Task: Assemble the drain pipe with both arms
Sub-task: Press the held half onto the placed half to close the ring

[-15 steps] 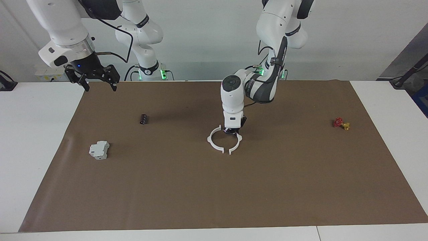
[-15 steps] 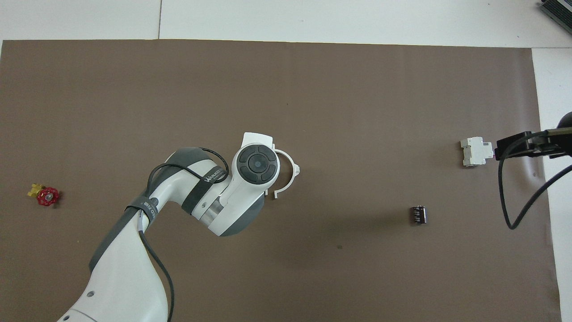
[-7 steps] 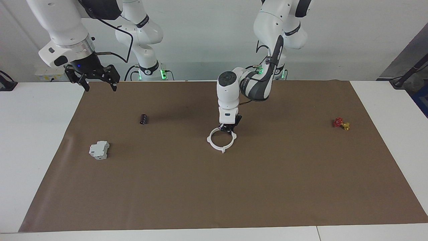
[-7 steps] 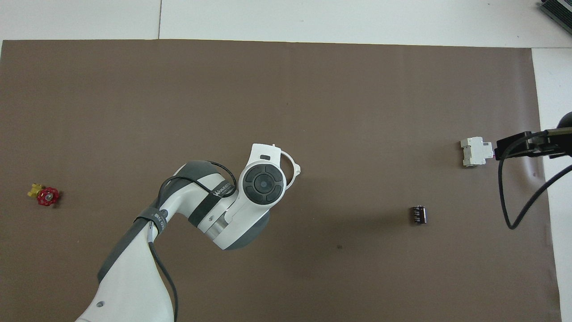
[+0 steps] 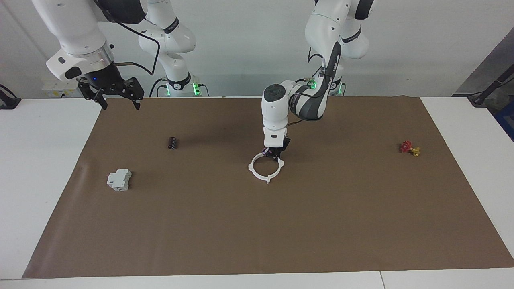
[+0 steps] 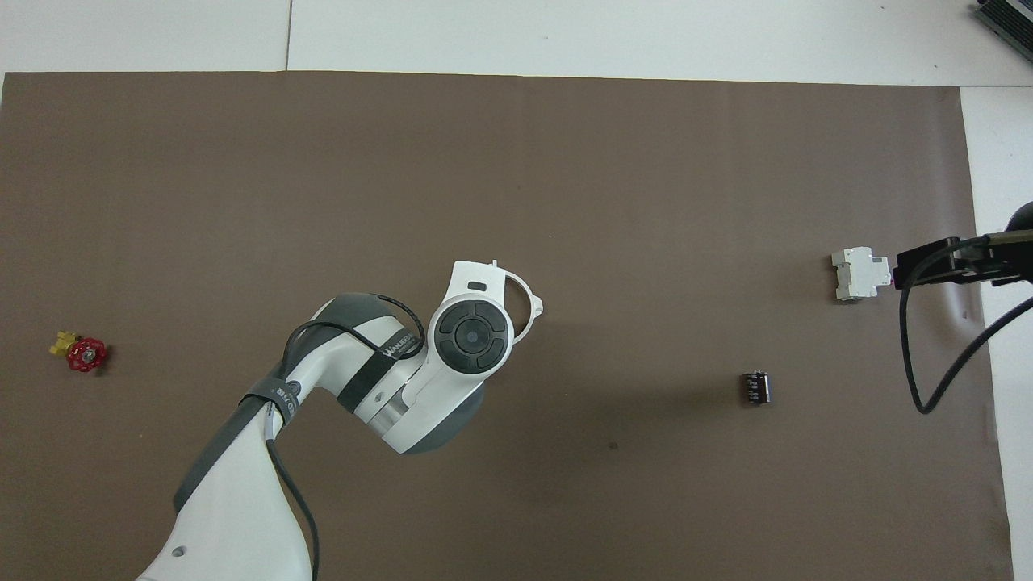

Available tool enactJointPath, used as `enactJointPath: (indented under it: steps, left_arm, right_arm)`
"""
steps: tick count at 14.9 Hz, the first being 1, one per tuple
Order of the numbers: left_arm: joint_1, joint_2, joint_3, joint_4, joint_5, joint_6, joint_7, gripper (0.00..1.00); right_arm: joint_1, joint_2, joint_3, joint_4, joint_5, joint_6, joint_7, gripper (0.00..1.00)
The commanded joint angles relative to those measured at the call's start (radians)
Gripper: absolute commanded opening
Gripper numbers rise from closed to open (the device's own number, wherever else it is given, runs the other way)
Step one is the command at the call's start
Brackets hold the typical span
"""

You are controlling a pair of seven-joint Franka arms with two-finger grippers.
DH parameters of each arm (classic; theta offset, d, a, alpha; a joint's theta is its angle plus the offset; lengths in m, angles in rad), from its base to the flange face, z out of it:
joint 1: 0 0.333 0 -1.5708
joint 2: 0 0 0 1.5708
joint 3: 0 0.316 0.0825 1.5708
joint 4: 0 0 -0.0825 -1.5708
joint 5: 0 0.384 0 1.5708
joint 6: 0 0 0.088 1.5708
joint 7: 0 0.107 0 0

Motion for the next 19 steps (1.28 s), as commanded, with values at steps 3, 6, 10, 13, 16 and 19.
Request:
enactJointPath:
  steps: [3,6,10,13,16,19]
  left_arm:
    - [-0.006,-0.018,0.013,-0.036,0.018,0.070,-0.019,0.00]
    - [-0.006,-0.018,0.013,-0.036,0.018,0.067,-0.018,0.00]
    - [-0.005,-0.018,0.013,-0.036,0.018,0.067,-0.015,0.00]
    - [-0.003,-0.018,0.013,-0.036,0.018,0.057,-0.013,1.00]
    - [-0.002,-0.018,0.013,-0.035,0.018,0.058,-0.007,1.00]
    - [-0.002,-0.019,0.014,-0.026,0.018,0.029,-0.006,1.00]
  right_arm:
    - [-0.012,-0.001,0.002,0.007,0.009,-0.011,-0.030,1.00]
    - [-0.012,-0.001,0.002,0.007,0.009,-0.009,-0.030,1.00]
    - [-0.012,-0.001,0.002,0.007,0.009,-0.009,-0.030,1.00]
    - [-0.012,-0.001,0.004,0.007,0.009,-0.009,-0.030,1.00]
    - [-0.012,-0.001,0.004,0.007,0.009,-0.009,-0.030,1.00]
    - [-0.012,-0.001,0.002,0.007,0.009,-0.009,-0.030,1.00]
